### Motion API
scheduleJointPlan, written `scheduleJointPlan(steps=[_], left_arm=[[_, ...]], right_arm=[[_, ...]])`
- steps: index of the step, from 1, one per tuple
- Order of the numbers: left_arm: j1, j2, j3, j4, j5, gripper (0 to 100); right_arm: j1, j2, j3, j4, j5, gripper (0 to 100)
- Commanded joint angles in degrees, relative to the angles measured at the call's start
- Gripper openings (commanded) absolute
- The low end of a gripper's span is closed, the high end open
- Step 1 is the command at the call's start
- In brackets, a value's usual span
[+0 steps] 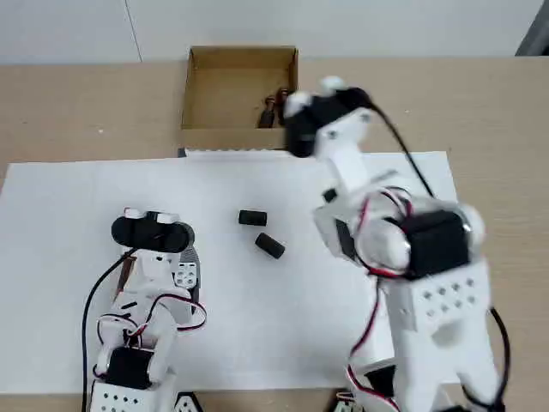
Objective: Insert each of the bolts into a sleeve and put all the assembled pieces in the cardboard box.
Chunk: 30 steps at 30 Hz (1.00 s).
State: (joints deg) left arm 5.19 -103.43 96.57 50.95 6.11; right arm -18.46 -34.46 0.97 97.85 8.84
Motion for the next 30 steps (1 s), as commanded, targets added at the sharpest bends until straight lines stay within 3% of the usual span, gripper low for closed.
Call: scheduleJointPlan(steps=[1, 10, 22, 30], left_arm=[[-0.53, -0.44, -0.48, -0.18, -0.53, 0], [-0.53, -0.09, -16.84, 9.05, -5.27, 0], [-1.05, 1.76, -35.74, 23.12, -5.80, 0], [-13.36, 24.70, -57.10, 26.29, -5.80, 0]], right_arm=[[2.42, -7.69, 4.66, 0.40, -2.73, 0.2], [8.48, -28.00, 26.64, -0.22, -9.67, 0.3], [14.02, -46.46, 41.76, -11.21, -9.76, 0.3], [13.93, -51.91, 48.62, -14.46, -10.02, 0.3]])
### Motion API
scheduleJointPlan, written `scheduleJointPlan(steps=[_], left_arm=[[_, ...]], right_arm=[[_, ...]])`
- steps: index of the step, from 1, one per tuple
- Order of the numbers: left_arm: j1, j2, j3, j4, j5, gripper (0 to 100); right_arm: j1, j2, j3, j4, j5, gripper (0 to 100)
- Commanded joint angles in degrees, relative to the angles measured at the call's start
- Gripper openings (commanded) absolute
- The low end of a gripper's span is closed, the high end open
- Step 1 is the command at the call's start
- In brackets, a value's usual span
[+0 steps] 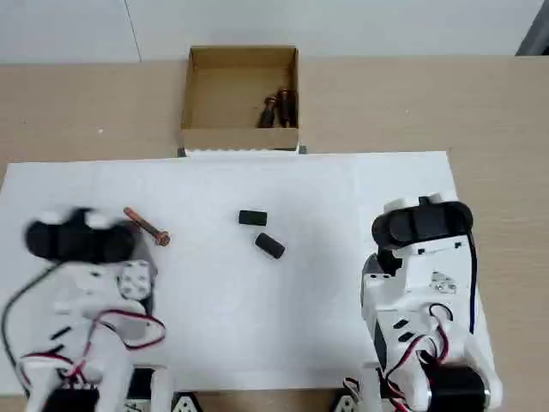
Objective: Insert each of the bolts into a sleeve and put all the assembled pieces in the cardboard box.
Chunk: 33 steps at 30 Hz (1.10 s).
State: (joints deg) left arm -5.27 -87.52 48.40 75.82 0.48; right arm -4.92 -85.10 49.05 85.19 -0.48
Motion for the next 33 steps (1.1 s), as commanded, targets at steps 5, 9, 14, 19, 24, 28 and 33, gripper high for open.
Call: scheduleJointPlan(steps=[5, 9, 14, 19, 24, 28, 33], left_arm=[[-3.52, 20.48, -20.62, 7.38, -0.18, 0], [-3.87, 26.37, -24.84, 10.37, -0.26, 0], [-6.15, 32.09, -25.45, 14.15, -5.10, 0], [-12.84, 41.93, -25.54, 17.14, -13.63, 0], [-17.58, 54.59, -25.71, 18.90, -18.81, 0], [-17.76, 64.09, -25.71, 19.69, -22.51, 0], [-17.58, 71.38, -25.80, 19.25, -26.37, 0]], right_arm=[[0.40, -5.05, 5.27, -2.86, -0.53, 0.3], [0.40, -9.45, 8.70, -2.86, -0.44, 0.3], [0.40, -14.81, 13.27, -2.86, -0.44, 0.3], [0.40, -18.59, 15.47, -2.86, -0.35, 0.3], [0.40, -18.86, 15.47, -2.86, -0.35, 0.3], [0.40, -18.86, 15.47, -2.86, -0.35, 0.3], [0.40, -18.86, 15.47, -2.86, -0.35, 0.3]])
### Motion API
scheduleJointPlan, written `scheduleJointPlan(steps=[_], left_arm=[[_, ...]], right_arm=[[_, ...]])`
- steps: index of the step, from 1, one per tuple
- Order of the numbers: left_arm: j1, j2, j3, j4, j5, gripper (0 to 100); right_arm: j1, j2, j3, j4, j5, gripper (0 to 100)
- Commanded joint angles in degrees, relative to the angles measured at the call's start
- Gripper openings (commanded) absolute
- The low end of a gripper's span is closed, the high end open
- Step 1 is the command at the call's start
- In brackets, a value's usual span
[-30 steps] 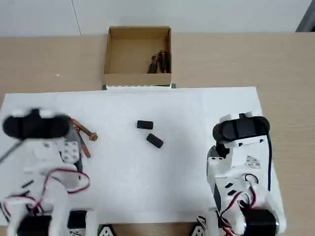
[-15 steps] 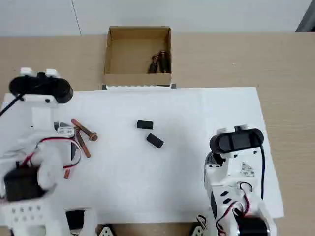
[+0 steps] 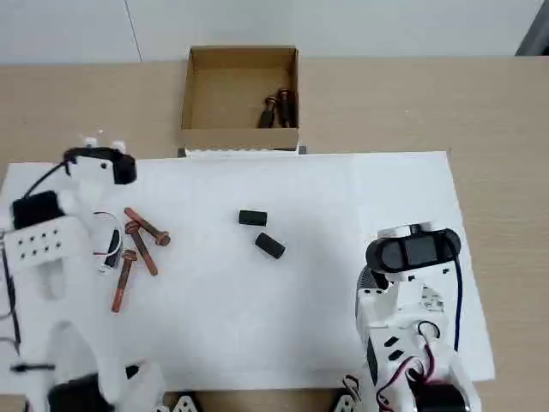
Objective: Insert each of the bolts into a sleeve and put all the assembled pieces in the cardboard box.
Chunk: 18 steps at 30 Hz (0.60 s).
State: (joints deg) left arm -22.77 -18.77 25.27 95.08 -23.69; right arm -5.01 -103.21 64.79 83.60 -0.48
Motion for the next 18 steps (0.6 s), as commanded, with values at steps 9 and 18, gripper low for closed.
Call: scheduleJointPlan(steps=[9, 18], left_arm=[[-0.35, 11.69, -2.59, -3.16, -6.15, 8], [-0.18, 13.01, -2.33, -9.32, -6.15, 9]], right_arm=[[0.48, -0.75, -0.26, -1.27, -0.44, 0.3], [0.48, -0.75, -0.26, -1.27, -0.44, 0.3]])
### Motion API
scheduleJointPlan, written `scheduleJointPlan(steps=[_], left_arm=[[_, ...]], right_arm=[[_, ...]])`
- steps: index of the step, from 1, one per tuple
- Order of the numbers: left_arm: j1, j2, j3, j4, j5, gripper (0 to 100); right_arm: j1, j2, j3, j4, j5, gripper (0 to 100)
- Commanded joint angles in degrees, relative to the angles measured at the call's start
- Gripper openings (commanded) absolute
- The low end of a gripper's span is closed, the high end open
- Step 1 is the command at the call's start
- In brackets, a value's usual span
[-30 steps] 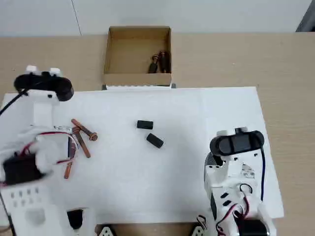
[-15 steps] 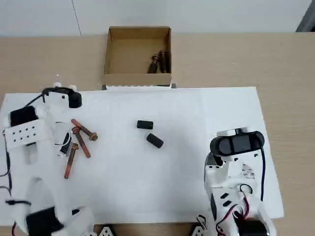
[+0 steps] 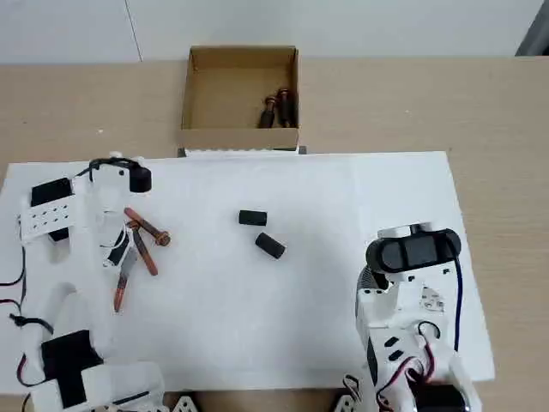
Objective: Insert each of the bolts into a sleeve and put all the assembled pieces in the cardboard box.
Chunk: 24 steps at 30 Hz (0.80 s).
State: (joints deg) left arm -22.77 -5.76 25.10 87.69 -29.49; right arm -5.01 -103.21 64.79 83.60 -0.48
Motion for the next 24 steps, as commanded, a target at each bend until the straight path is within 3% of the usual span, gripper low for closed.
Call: scheduleJointPlan(steps=[1, 20, 24], left_arm=[[-0.18, 0.00, -2.15, -2.55, -0.35, 9], [-0.35, 12.31, -2.07, -10.64, -0.44, 8], [-0.26, 14.59, -2.15, -11.25, -0.44, 0]], right_arm=[[0.48, -0.75, -0.26, -1.27, -0.44, 0.3], [0.22, -0.75, -0.26, -1.27, -0.35, 0.3], [0.22, -0.75, -0.26, -1.27, -0.35, 0.3]])
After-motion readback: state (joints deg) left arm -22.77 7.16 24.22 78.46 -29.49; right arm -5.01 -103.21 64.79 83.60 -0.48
